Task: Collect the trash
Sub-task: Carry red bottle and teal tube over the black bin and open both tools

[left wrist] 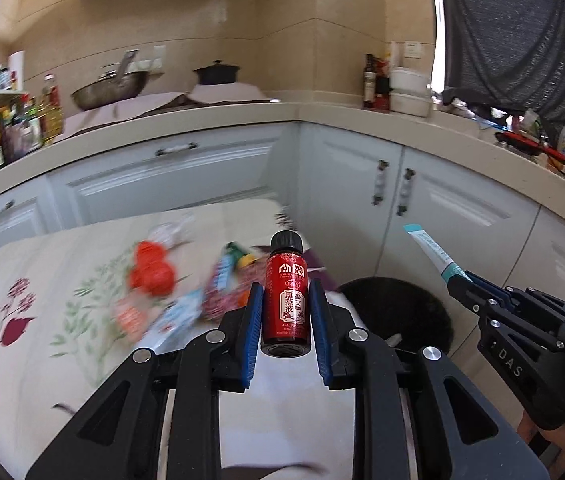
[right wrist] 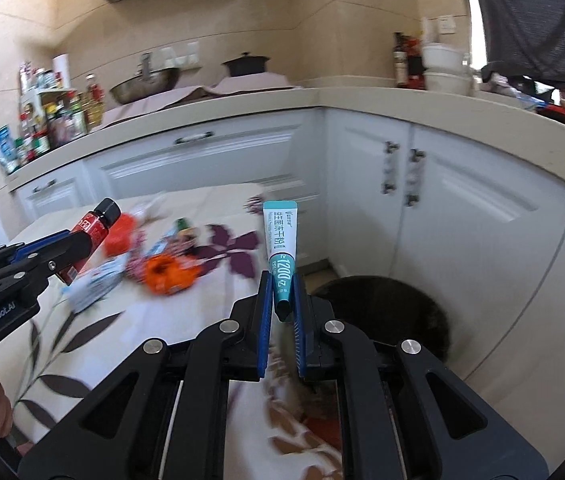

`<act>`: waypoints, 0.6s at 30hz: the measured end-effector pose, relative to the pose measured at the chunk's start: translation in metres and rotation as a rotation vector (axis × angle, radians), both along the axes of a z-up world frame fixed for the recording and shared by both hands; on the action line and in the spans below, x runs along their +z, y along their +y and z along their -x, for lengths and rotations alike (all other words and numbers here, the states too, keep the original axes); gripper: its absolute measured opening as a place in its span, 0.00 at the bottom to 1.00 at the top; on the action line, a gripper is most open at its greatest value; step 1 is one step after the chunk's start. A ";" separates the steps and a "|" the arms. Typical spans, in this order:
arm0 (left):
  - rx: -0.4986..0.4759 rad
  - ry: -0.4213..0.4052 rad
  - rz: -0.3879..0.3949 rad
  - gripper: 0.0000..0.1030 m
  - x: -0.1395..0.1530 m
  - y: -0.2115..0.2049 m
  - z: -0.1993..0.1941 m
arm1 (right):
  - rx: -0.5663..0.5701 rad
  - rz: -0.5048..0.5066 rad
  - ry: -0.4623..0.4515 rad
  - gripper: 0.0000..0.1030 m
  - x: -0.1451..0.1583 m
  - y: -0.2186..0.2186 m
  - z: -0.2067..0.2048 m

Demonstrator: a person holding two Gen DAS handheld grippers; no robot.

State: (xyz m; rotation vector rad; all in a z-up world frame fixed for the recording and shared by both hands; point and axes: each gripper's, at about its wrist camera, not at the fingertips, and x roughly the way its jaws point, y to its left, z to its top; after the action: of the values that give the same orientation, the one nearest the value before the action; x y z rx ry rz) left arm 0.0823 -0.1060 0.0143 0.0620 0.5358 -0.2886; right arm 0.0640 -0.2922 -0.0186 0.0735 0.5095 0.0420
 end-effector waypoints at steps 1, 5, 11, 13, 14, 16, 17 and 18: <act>-0.008 0.000 0.000 0.24 -0.001 -0.007 -0.003 | -0.014 0.002 -0.003 0.10 -0.001 -0.008 -0.002; -0.037 0.010 0.000 0.24 -0.004 -0.040 -0.018 | -0.061 0.013 -0.006 0.10 -0.007 -0.035 -0.012; -0.062 0.028 -0.009 0.24 -0.013 -0.082 -0.038 | -0.118 -0.001 0.005 0.10 -0.021 -0.073 -0.027; -0.065 0.026 -0.022 0.24 -0.017 -0.097 -0.045 | -0.131 -0.006 0.003 0.10 -0.025 -0.083 -0.032; -0.070 0.032 -0.028 0.24 -0.020 -0.105 -0.049 | -0.136 -0.006 0.003 0.10 -0.027 -0.087 -0.034; -0.075 0.043 -0.034 0.24 -0.025 -0.115 -0.054 | -0.148 -0.009 0.005 0.10 -0.032 -0.095 -0.038; -0.077 0.053 -0.037 0.24 -0.027 -0.122 -0.058 | -0.151 -0.012 0.006 0.10 -0.034 -0.099 -0.041; -0.081 0.062 -0.037 0.24 -0.029 -0.126 -0.061 | -0.155 -0.014 0.008 0.10 -0.036 -0.103 -0.043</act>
State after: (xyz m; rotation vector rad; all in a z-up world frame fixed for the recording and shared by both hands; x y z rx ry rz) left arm 0.1429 -0.2317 -0.0152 0.1109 0.6007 -0.3606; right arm 0.1071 -0.3948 -0.0548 0.1269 0.5101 -0.1061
